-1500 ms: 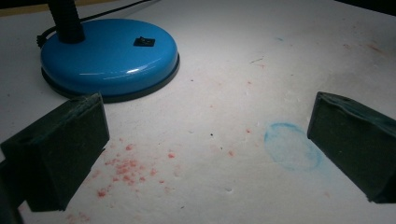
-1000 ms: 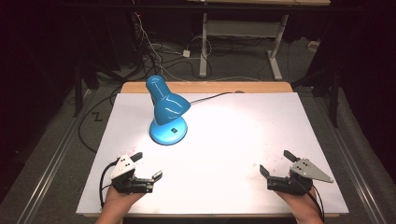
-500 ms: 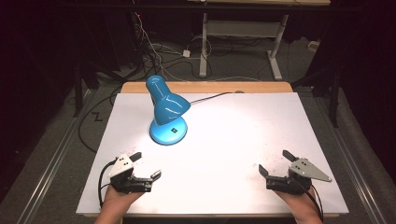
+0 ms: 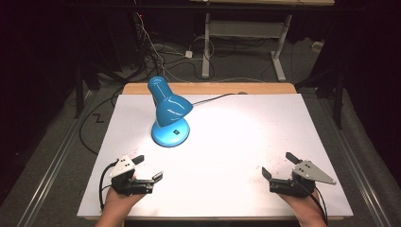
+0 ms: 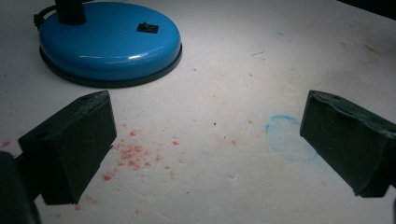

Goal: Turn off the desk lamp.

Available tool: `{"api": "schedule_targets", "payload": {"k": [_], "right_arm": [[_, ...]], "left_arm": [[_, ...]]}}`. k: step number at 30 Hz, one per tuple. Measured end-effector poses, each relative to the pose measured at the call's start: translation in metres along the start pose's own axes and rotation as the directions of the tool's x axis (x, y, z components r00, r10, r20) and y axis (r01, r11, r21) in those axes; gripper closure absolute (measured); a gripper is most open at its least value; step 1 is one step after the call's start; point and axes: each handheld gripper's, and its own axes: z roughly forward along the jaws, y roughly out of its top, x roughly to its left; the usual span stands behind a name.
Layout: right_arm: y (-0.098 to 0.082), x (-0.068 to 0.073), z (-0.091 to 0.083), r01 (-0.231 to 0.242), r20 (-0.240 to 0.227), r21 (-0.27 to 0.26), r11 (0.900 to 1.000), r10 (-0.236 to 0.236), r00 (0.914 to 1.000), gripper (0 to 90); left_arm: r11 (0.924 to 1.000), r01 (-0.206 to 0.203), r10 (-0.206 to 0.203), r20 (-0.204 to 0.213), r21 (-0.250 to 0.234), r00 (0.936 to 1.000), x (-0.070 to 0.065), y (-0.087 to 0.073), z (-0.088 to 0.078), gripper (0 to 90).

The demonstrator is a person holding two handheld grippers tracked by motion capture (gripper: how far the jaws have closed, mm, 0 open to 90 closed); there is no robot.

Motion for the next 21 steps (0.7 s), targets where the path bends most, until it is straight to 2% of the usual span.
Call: {"api": "schedule_targets", "payload": {"k": [9,15,19,21], "right_arm": [[0.0000,0.0009,0.0004,0.006,-0.004,-0.001,1.000,-0.006,1.0000,0.6],[-0.0002,0.0005,0.0006,0.010,-0.005,-0.001,1.000,-0.010,0.9999,0.5],[-0.0004,0.0011,0.0005,0.006,-0.005,0.002,1.000,-0.006,1.0000,0.6],[-0.0003,0.0012,0.0005,0.009,-0.004,0.002,1.000,-0.009,0.9999,0.6]], "left_arm": [[1.0000,0.001,-0.001,0.022,-0.004,0.9998,0.0009,-0.0006,-0.0008,11.4],[0.9999,-0.014,0.014,0.014,-0.002,0.9998,0.0002,-0.0010,-0.0003,15.5],[0.9999,-0.013,0.013,0.012,0.002,0.9998,0.0000,-0.0009,0.0001,17.3],[1.0000,-0.007,0.007,0.011,0.000,0.9999,0.0001,-0.0007,0.0002,21.0]]}}
